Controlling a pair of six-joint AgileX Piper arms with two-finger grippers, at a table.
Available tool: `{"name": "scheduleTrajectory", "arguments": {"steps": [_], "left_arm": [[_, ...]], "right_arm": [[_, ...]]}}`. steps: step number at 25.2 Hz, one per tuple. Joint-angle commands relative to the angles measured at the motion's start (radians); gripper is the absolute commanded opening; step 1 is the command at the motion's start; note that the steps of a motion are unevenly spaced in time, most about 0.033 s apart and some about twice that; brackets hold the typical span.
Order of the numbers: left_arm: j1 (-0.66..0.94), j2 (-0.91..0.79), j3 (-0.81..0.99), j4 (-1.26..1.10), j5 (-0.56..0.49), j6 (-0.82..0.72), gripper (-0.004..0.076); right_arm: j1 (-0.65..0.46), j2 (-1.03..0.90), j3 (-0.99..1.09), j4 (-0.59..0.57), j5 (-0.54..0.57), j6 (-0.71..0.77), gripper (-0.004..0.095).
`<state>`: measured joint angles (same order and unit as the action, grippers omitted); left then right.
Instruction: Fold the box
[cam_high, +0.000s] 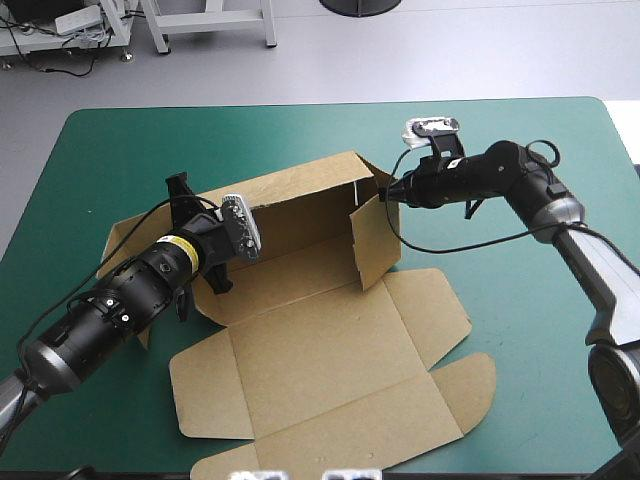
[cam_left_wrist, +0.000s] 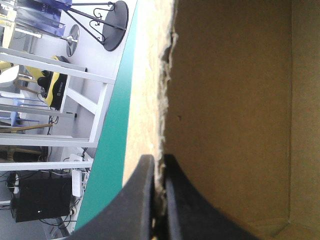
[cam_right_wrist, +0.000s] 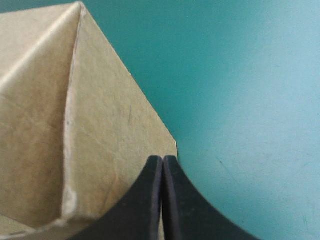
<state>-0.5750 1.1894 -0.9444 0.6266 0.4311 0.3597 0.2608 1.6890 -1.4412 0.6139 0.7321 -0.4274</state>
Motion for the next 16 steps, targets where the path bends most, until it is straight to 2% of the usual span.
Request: {"name": "scheduleTrajectory", "arguments": {"steps": [1,5,7,14,16], "left_arm": [[0.003,-0.016,-0.019,-0.018,-0.018,-0.024,-0.0006],[0.003,-0.016,-0.019,-0.018,-0.018,-0.024,-0.0006],[0.003,-0.016,-0.019,-0.018,-0.018,-0.024,-0.0006],[0.003,-0.016,-0.019,-0.018,-0.018,-0.024,-0.0006],[0.003,-0.016,-0.019,-0.018,-0.018,-0.024,-0.0006]], "right_arm": [[-0.007,-0.081,0.087,0.160,-0.147,-0.166,-0.0020],[-0.007,-0.108,0.170,0.362,-0.183,-0.397,-0.0020],[-0.007,-0.115,0.196,0.409,-0.174,-0.484,-0.0020],[-0.009,-0.162,0.240,0.431,-0.123,-0.610,-0.0016],[-0.009,-0.179,0.240,0.421,-0.118,-0.645,0.0039]]}}
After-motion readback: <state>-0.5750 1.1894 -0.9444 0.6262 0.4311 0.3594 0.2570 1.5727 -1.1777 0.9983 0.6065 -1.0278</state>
